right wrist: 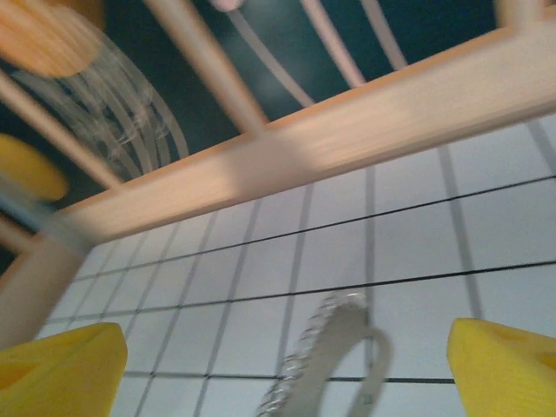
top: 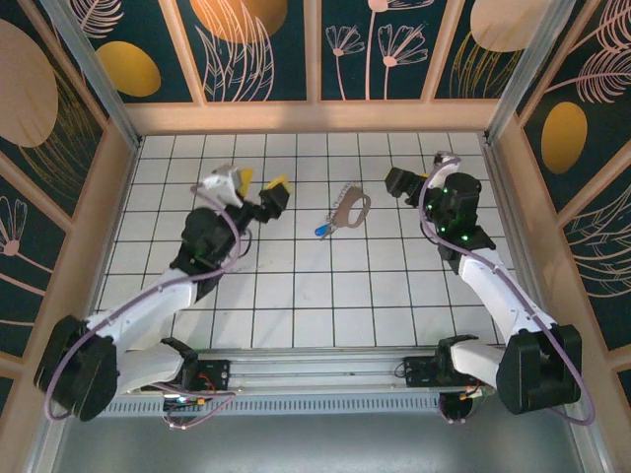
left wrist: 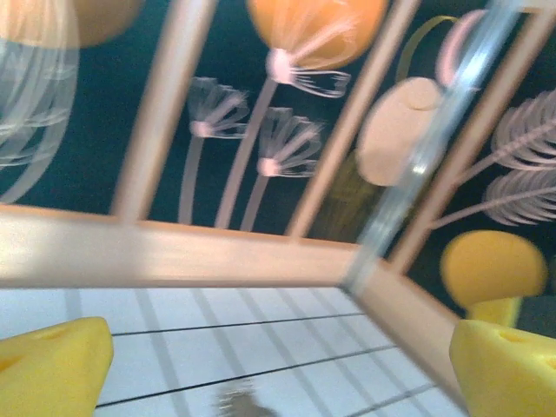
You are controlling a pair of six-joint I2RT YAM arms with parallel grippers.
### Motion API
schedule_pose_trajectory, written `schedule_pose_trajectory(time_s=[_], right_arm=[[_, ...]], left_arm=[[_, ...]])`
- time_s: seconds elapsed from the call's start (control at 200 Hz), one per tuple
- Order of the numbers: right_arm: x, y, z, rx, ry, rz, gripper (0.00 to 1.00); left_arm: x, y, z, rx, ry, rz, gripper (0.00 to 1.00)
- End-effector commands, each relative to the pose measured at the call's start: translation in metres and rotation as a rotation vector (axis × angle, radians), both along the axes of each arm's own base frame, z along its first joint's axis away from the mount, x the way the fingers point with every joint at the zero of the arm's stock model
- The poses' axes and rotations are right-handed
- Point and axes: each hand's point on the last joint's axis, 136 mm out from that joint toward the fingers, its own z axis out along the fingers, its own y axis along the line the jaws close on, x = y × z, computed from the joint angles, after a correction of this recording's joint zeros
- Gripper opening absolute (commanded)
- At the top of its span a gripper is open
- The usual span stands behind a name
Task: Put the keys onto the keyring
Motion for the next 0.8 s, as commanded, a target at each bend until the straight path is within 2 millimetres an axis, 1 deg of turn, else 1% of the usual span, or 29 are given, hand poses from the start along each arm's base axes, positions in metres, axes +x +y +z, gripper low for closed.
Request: schedule_pose_trajectory(time_s=[0.0, 0.055, 0.065, 0.14, 0.175, 0.255, 0.28, 0.36, 0.42, 0.491, 0.586, 0.636, 0.796], right_arm=[[0.008, -0.042, -0.014, -0.006, 0.018, -0.177, 0.95], [0.008, -0.056, -0.018, 0.025, -0.003, -0.225, 0.97], [0.008, -0.057, -0.016, 0.036, -0.018, -0.231, 0.98], [0.005, -0.073, -0.025, 0.116, -0.041, -0.286, 0.99], [0.003, -0.079, -0.029, 0.135, -0.048, -0.301, 0.99], [0.000, -0.092, -0.041, 0.110, -0.036, -0.359, 0.99], [-0.001, -0.099, -0.044, 0.102, -0.033, -0.396, 0.99], [-0.005, -0.107, -0.049, 0.078, -0.043, -0.433, 0.99], [-0.008, -0.111, -0.051, 0.047, -0.061, -0.444, 0.99], [-0.011, -0.114, -0.052, -0.015, -0.090, -0.451, 0.99], [-0.014, -0.119, -0.056, -0.074, -0.099, -0.469, 0.99], [-0.014, -0.118, -0.058, -0.094, -0.093, -0.462, 0.99], [-0.016, -0.118, -0.067, -0.171, -0.096, -0.446, 0.99]], left_arm=[[-0.007, 0.066, 0.004, 0.084, -0.120, 0.341, 0.99], [-0.011, 0.086, -0.008, 0.111, -0.094, 0.415, 0.99], [-0.012, 0.089, -0.010, 0.117, -0.093, 0.426, 0.99], [-0.019, 0.112, -0.025, 0.140, -0.083, 0.490, 0.99], [-0.021, 0.123, -0.035, 0.150, -0.069, 0.517, 0.99], [-0.027, 0.143, -0.050, 0.206, -0.066, 0.574, 0.99], [-0.028, 0.150, -0.054, 0.228, -0.061, 0.598, 0.99], [-0.029, 0.166, -0.067, 0.306, -0.048, 0.660, 0.99], [-0.029, 0.175, -0.076, 0.339, -0.043, 0.682, 0.99], [-0.025, 0.185, -0.091, 0.352, -0.017, 0.696, 0.99], [-0.021, 0.193, -0.110, 0.378, 0.002, 0.710, 0.99], [-0.020, 0.198, -0.119, 0.382, 0.012, 0.730, 0.99], [-0.012, 0.201, -0.133, 0.411, -0.002, 0.730, 0.99]])
